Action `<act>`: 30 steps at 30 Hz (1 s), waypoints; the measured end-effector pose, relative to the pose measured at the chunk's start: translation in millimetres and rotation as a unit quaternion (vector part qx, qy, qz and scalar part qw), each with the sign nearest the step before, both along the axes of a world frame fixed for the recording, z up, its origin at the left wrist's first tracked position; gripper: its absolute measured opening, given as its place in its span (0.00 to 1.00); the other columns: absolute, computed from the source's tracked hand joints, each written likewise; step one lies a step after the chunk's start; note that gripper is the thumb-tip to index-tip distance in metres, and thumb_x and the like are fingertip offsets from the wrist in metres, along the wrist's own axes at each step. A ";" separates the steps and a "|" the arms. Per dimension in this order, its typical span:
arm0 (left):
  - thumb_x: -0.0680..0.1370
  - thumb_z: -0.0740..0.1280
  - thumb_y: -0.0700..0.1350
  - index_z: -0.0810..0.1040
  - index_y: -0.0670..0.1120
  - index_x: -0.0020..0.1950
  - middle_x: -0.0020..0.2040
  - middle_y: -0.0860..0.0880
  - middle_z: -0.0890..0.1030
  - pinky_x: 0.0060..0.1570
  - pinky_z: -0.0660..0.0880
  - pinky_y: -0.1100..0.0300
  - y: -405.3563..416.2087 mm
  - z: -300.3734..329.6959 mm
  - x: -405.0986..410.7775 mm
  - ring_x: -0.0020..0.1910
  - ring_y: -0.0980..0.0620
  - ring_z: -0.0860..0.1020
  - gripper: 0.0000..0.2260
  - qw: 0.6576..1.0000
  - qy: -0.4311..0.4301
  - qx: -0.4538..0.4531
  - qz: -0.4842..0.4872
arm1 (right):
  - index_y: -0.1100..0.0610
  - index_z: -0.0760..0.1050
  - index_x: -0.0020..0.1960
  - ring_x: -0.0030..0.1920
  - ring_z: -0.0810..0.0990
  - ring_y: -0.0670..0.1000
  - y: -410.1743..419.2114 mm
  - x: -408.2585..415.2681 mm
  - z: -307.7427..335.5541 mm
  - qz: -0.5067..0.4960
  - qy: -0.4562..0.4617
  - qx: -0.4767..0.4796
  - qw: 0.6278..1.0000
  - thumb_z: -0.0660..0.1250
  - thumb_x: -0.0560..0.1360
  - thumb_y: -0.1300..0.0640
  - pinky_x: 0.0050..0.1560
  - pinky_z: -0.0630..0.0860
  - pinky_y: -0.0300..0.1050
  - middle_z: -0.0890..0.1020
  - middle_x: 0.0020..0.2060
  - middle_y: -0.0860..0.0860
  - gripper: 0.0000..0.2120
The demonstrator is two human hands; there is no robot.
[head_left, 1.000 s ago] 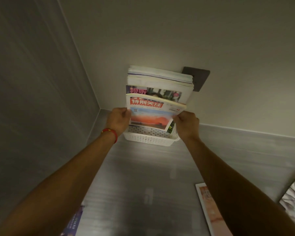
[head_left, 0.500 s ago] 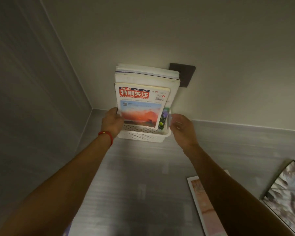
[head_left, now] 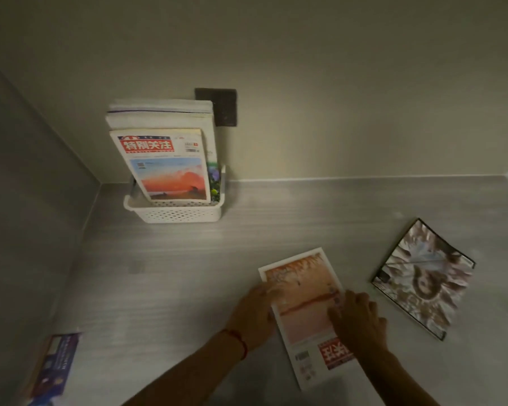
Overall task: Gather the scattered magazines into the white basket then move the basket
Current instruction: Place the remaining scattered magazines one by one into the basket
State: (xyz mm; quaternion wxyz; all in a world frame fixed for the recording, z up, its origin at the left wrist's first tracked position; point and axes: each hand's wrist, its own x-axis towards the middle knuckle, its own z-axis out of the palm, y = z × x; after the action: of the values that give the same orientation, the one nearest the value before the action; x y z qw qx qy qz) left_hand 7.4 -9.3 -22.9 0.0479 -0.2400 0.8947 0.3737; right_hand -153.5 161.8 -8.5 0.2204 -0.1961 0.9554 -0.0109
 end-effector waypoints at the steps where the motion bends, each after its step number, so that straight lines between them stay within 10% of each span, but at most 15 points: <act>1: 0.77 0.60 0.39 0.67 0.49 0.76 0.79 0.47 0.61 0.77 0.50 0.63 9.5 -5.7 -2.9 0.79 0.50 0.57 0.26 0.999 -0.010 -0.016 -0.034 | 0.50 0.66 0.58 0.53 0.69 0.52 6.2 3.1 -2.0 0.003 -0.005 -0.011 1.000 0.56 0.78 0.43 0.55 0.70 0.52 0.70 0.55 0.52 0.14; 9: 0.80 0.61 0.48 0.53 0.49 0.80 0.82 0.48 0.46 0.79 0.48 0.54 35.1 -24.0 -4.9 0.81 0.47 0.45 0.30 0.975 -0.134 -0.134 -0.117 | 0.54 0.68 0.60 0.59 0.70 0.56 19.0 -8.0 -7.3 -0.059 -0.070 -0.120 0.989 0.58 0.79 0.54 0.57 0.70 0.53 0.70 0.57 0.56 0.11; 16: 0.81 0.60 0.46 0.58 0.54 0.79 0.79 0.50 0.61 0.73 0.66 0.54 24.4 20.7 -9.6 0.76 0.47 0.65 0.26 0.996 -0.048 -0.080 0.008 | 0.48 0.66 0.46 0.30 0.80 0.42 10.6 -18.8 27.5 0.026 -0.127 -0.280 0.951 0.60 0.80 0.56 0.23 0.71 0.33 0.81 0.35 0.47 0.06; 22: 0.80 0.58 0.48 0.71 0.42 0.72 0.71 0.41 0.73 0.74 0.62 0.39 7.4 74.4 -31.2 0.74 0.41 0.69 0.22 0.926 0.094 -0.361 -0.047 | 0.45 0.76 0.51 0.43 0.83 0.52 -38.7 -15.5 95.2 0.263 -0.009 -0.304 0.916 0.64 0.74 0.50 0.45 0.78 0.46 0.85 0.43 0.47 0.07; 27: 0.79 0.61 0.50 0.73 0.54 0.65 0.54 0.49 0.82 0.56 0.77 0.52 -33.1 101.7 -26.1 0.53 0.46 0.81 0.14 0.953 0.028 -0.300 -0.036 | 0.48 0.79 0.53 0.52 0.81 0.52 -77.3 -12.9 127.9 0.408 0.173 -0.225 0.868 0.65 0.76 0.53 0.62 0.64 0.50 0.85 0.45 0.47 0.07; 30: 0.79 0.63 0.48 0.74 0.54 0.58 0.50 0.49 0.83 0.48 0.81 0.49 -54.6 110.1 -10.6 0.48 0.45 0.82 0.08 0.966 0.062 -0.228 0.106 | 0.51 0.78 0.58 0.64 0.75 0.53 -83.6 -17.1 126.3 0.298 0.243 -0.382 0.840 0.69 0.74 0.57 0.68 0.62 0.60 0.80 0.58 0.49 0.13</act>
State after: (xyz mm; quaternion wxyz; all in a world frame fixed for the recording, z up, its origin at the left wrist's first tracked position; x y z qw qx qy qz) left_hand -3.2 -63.9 87.2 -0.1039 -0.3140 0.9271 0.1766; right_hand -170.6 78.2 117.8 -0.1185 -0.5366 0.7937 -0.2609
